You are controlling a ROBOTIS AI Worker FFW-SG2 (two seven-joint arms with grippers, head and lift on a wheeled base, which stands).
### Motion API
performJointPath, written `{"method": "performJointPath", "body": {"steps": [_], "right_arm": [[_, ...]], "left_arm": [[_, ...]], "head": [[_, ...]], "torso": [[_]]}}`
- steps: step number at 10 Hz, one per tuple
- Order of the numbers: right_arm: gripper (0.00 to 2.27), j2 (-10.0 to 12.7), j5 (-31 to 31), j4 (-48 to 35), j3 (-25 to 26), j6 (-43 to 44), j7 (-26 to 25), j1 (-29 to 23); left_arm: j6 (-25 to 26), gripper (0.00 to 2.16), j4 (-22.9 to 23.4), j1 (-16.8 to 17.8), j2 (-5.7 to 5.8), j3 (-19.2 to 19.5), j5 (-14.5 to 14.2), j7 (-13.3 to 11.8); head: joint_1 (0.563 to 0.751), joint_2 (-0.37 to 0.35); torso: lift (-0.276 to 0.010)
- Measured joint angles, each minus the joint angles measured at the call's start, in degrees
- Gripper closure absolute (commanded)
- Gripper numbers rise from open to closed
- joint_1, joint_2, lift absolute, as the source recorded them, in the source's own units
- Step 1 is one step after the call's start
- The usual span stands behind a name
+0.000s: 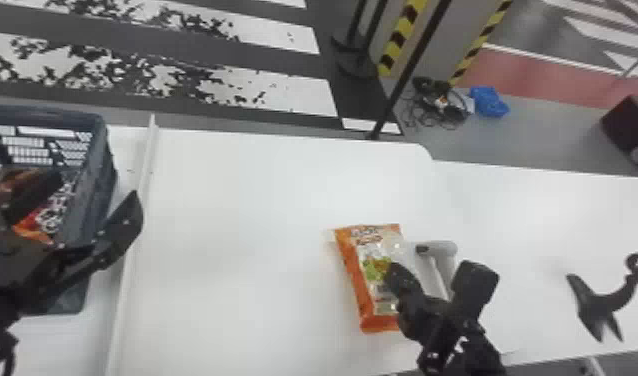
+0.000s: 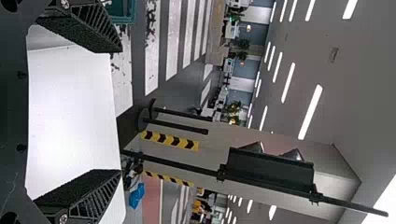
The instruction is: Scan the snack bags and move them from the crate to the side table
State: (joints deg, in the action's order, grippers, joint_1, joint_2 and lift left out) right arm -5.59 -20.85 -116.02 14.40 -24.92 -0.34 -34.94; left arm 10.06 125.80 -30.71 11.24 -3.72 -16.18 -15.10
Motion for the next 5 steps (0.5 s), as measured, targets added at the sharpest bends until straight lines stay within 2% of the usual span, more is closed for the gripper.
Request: {"method": "performJointPath", "body": {"steps": [5], "right_arm": [[2.24,1.9,2.3,-1.9,-4.4,0.7,-1.7,-2.4]], "left_arm": [[-1.2,0.07,-0.7,0.5,0.36,0.3,-1.1,-0.7]], "head": [[0.695,-0.253]], "torso": [[-0.087]]}}
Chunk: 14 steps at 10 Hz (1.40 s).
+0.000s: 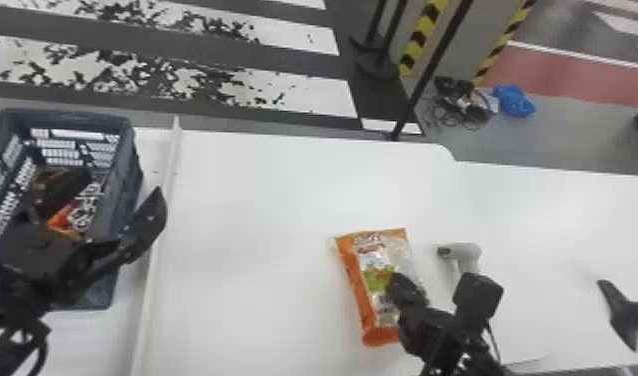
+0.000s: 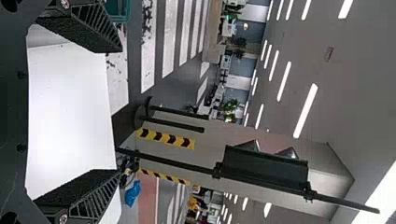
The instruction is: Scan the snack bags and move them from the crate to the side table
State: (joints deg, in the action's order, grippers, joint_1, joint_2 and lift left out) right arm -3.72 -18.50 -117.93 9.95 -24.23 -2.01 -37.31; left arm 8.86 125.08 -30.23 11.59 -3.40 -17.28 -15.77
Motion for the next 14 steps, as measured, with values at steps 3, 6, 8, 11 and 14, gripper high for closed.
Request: {"method": "performJointPath", "body": {"steps": [3,6,8,11,14], "right_arm": [[2.24,0.5,0.8,-0.8,-1.7,1.2,-2.2,-1.1],[0.05,0.1,-0.2,-8.4,1.2,-1.7,-4.2,-2.3],[0.0,-1.0,-1.0,-12.4,5.6,-7.5,-3.6,-2.4],[0.03,-1.8,-2.2,-11.1,12.5,-15.2,4.9,-0.1],[0.05,-3.1,-1.4,-6.2,15.5,-14.6,8.4,2.0]], "left_arm": [[-1.2,0.07,0.3,-0.5,-0.07,0.5,-0.5,-0.1],[-1.3,0.07,0.9,-0.6,-0.02,0.6,-0.5,-0.1],[-1.2,0.07,1.2,-0.6,-0.01,0.4,-0.4,-0.1],[-1.0,0.07,0.9,0.0,0.01,1.2,-0.3,0.9],[-1.0,0.07,0.1,0.4,0.15,2.9,-1.3,0.6]], "head": [[0.695,-0.236],[0.695,-0.265],[0.695,-0.302],[0.695,-0.335],[0.695,-0.35]], "torso": [[-0.087],[-0.087],[-0.087],[-0.087],[-0.087]]}}
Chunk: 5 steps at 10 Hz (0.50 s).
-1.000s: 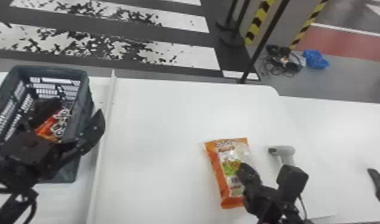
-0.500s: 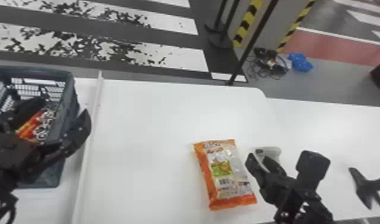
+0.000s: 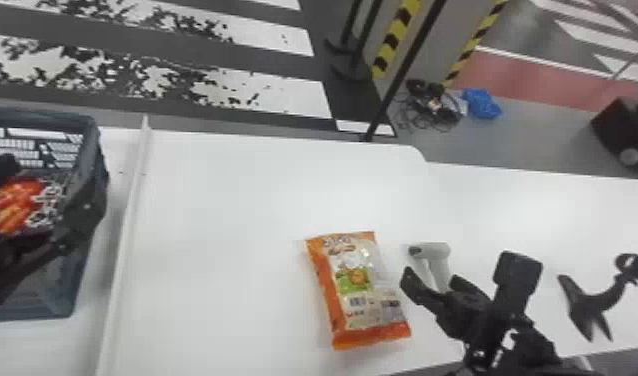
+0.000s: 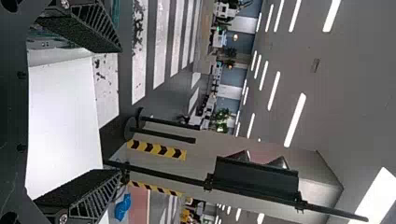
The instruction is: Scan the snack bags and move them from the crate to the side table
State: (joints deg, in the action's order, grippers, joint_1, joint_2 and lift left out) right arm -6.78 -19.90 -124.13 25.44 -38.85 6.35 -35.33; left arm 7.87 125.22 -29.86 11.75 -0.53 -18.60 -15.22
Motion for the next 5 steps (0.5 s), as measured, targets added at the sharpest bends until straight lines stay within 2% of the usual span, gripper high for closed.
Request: {"method": "performJointPath", "body": {"steps": [1,3,5], "right_arm": [[0.05,-1.9,0.9,2.7,0.4,0.5,1.9,1.3],[0.05,-6.3,1.9,11.0,2.4,2.9,10.4,5.0],[0.05,-10.4,2.0,18.7,3.1,3.3,13.3,8.3]], "left_arm": [[0.0,0.07,0.0,0.0,0.17,0.2,-0.2,-0.2],[0.0,0.07,-0.2,-0.3,0.35,0.6,-0.5,-0.5],[0.6,0.07,-0.5,-0.3,0.4,0.6,-0.3,-0.7]], "head": [[0.695,-0.35],[0.695,-0.35],[0.695,-0.35]], "torso": [[-0.087],[-0.087],[-0.087]]}}
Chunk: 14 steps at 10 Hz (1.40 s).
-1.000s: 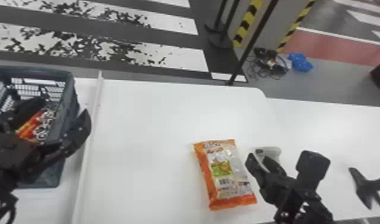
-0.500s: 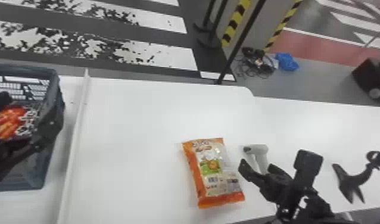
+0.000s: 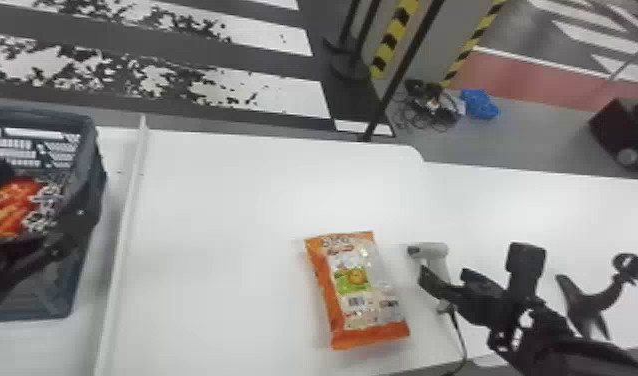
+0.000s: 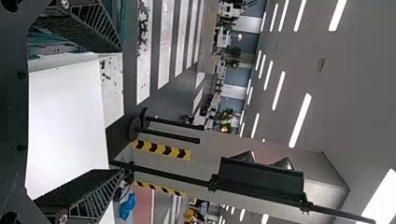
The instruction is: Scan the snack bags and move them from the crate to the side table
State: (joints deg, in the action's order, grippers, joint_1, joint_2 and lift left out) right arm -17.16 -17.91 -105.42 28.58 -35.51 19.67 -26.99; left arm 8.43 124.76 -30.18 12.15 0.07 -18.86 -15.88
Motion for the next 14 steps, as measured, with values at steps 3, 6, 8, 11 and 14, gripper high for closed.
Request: {"method": "performJointPath", "body": {"steps": [3,6,8,11,14], "right_arm": [[0.34,-2.9,-1.1,7.2,0.7,-0.6,4.6,3.1],[2.09,-4.5,-0.6,10.3,-1.4,-5.3,5.2,5.6],[2.24,-5.0,-0.2,11.9,-2.0,-6.7,4.8,6.9],[2.24,-4.0,-1.5,5.3,0.3,-8.5,2.0,3.4],[2.24,2.8,-5.5,-13.6,5.0,-12.2,-0.8,-6.0]], "left_arm": [[0.8,0.07,0.3,0.1,-0.12,-0.5,1.0,0.1],[1.2,0.07,0.6,0.3,-0.3,-1.7,2.0,0.5],[1.2,0.07,0.8,0.3,-0.26,-2.2,2.3,0.5],[1.2,0.07,1.6,0.0,-0.04,-3.9,3.3,0.6],[1.5,0.07,3.6,-0.5,0.87,-3.8,2.7,0.4]], "head": [[0.695,-0.35],[0.695,-0.35],[0.695,-0.35],[0.695,-0.35],[0.695,-0.35]], "torso": [[-0.087],[-0.087],[-0.087],[-0.087],[-0.087]]}}
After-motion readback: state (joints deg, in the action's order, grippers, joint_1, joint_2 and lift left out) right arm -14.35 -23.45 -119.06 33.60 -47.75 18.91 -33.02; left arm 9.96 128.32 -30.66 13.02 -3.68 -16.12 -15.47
